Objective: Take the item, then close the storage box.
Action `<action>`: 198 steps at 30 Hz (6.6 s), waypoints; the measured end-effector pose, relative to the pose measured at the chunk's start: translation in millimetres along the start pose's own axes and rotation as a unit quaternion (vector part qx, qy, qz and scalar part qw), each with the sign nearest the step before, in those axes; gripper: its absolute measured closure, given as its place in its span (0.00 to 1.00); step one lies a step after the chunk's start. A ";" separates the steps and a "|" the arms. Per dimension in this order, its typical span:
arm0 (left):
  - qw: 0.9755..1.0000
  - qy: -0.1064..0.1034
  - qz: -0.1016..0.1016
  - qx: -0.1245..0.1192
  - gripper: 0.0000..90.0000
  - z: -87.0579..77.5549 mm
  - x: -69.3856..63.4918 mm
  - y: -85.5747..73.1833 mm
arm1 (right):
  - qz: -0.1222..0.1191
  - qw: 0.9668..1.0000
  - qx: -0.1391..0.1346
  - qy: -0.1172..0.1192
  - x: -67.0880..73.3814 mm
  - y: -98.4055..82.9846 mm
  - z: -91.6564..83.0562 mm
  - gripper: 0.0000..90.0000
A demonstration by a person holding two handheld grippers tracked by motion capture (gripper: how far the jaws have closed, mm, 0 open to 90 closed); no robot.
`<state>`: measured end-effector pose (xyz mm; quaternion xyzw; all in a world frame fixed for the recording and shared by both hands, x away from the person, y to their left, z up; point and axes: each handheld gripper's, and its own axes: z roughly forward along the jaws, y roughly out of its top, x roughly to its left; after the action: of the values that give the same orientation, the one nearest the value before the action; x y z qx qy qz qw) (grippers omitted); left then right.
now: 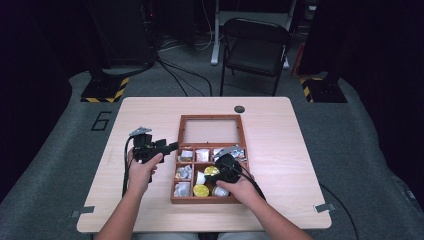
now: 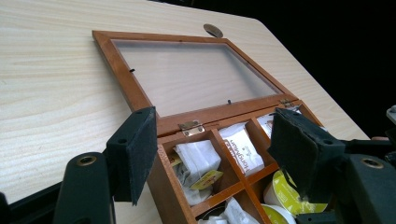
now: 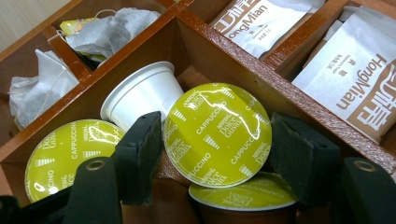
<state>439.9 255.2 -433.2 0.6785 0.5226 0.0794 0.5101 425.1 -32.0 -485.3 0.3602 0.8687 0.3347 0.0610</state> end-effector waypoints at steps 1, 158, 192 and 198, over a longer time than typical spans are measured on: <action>1.000 0.000 0.000 0.000 0.36 0.1 0.1 0.0 | -0.002 1.000 0.002 -0.001 0.4 0.3 0.5 0.39; 0.999 0.016 0.023 0.042 0.39 22.8 5.3 1.7 | 0.119 0.977 -0.104 -0.145 -124.3 -26.3 -104.2 0.37; 0.998 0.013 0.028 0.060 0.42 43.7 2.8 30.7 | 0.101 0.989 -0.099 -0.053 -106.8 30.6 -104.8 0.43; 0.997 0.017 0.027 0.065 0.42 51.3 9.6 31.6 | 0.114 0.988 -0.091 -0.054 -114.3 29.8 -96.4 0.44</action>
<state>496.9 233.7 -436.7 0.7226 0.5168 0.0707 0.4535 492.8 -144.6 -408.0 0.4672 0.7832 0.3975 0.1017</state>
